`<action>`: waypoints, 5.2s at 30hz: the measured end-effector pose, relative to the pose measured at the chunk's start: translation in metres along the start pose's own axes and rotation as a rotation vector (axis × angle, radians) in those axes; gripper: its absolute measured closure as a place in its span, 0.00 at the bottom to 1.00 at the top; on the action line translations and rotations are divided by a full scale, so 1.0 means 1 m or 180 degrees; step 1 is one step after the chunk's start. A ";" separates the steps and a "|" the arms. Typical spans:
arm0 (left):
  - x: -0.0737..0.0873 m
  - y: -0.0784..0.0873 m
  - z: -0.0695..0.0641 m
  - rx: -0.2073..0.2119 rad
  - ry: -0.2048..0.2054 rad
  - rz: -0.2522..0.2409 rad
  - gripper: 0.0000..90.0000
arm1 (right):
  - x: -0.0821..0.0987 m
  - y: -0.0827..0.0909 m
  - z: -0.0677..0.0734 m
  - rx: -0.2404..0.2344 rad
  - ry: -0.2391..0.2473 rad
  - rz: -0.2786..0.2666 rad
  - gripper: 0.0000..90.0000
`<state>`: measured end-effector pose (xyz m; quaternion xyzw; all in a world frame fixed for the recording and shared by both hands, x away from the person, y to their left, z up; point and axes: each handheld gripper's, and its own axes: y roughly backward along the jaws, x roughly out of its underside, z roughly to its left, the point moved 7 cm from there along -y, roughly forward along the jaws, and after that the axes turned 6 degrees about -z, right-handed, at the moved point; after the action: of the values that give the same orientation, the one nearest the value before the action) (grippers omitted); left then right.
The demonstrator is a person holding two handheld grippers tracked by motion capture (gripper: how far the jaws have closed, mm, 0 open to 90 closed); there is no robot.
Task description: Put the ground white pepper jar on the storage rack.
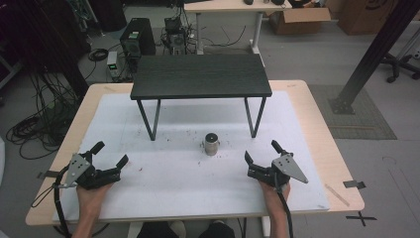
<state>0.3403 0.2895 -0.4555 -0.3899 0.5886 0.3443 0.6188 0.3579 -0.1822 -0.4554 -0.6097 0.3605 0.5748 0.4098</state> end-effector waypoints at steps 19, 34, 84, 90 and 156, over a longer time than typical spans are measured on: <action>0.000 0.001 0.001 -0.0004 0.0014 -0.0025 0.01 | 0.000 0.001 0.000 0.0011 -0.0002 -0.0028 0.01; 0.000 0.001 0.000 -0.0002 0.0015 -0.0023 0.01 | 0.000 -0.001 0.000 -0.0058 -0.0044 0.0036 0.01; -0.001 0.001 0.000 -0.0005 0.0012 -0.0029 0.01 | -0.046 -0.034 0.027 -0.1430 0.0263 0.0486 0.00; 0.000 0.001 0.000 -0.0005 0.0012 -0.0028 0.01 | -0.044 -0.042 0.033 -0.1489 0.0284 0.0532 0.00; 0.000 0.000 0.001 -0.0004 0.0021 -0.0007 0.01 | 0.012 -0.105 0.085 -0.1935 0.0236 0.1375 0.15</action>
<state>0.3406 0.2903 -0.4553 -0.3921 0.5900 0.3427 0.6171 0.4196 -0.0618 -0.4583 -0.6338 0.3082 0.7064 0.0661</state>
